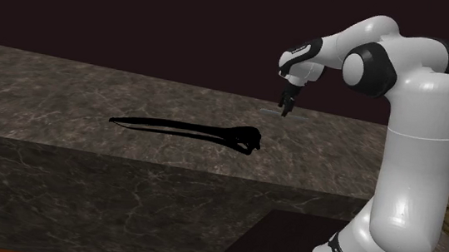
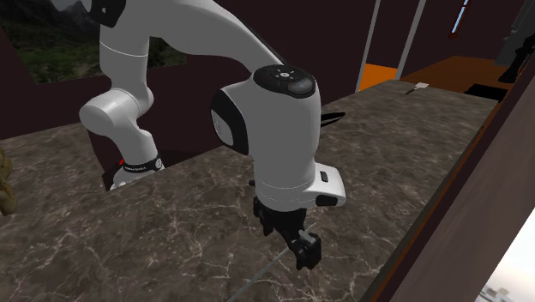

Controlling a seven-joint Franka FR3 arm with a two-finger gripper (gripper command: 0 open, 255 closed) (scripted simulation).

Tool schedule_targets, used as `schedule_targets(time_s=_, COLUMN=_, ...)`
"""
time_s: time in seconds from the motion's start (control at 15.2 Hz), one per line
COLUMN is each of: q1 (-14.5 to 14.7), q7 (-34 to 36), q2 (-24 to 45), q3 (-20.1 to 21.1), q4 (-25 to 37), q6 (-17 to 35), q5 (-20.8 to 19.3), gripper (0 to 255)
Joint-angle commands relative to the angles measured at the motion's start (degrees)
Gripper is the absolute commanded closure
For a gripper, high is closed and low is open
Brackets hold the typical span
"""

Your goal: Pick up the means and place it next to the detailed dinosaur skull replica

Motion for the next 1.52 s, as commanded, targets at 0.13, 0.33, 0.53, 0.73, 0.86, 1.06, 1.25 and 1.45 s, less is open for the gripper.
schedule_targets(time_s=0.13, q1=0.0, q7=0.0, q2=0.0, q3=0.0, q4=0.0, q6=0.0, q5=0.0, gripper=255)
schedule_targets(time_s=0.33, q1=0.0, q7=0.0, q2=0.0, q3=0.0, q4=0.0, q6=0.0, q5=0.0, gripper=255)
schedule_targets(time_s=0.53, q1=0.0, q7=0.0, q2=0.0, q3=0.0, q4=0.0, q6=0.0, q5=0.0, gripper=255)
schedule_targets(time_s=0.73, q1=0.1, q7=0.2, q2=-0.4, q3=-0.2, q4=0.3, q6=-0.6, q5=-0.3, gripper=255)
schedule_targets(time_s=0.86, q1=0.4, q7=0.7, q2=-1.1, q3=-0.6, q4=0.9, q6=-1.7, q5=-1.0, gripper=255)
schedule_targets(time_s=1.06, q1=0.7, q7=1.4, q2=-2.2, q3=-1.1, q4=1.9, q6=-3.5, q5=-1.9, gripper=255)
schedule_targets(time_s=1.25, q1=0.9, q7=2.0, q2=-3.2, q3=-1.5, q4=3.0, q6=-5.4, q5=-2.8, gripper=255)
schedule_targets(time_s=1.45, q1=1.1, q7=2.6, q2=-4.0, q3=-1.9, q4=4.2, q6=-7.3, q5=-3.6, gripper=255)
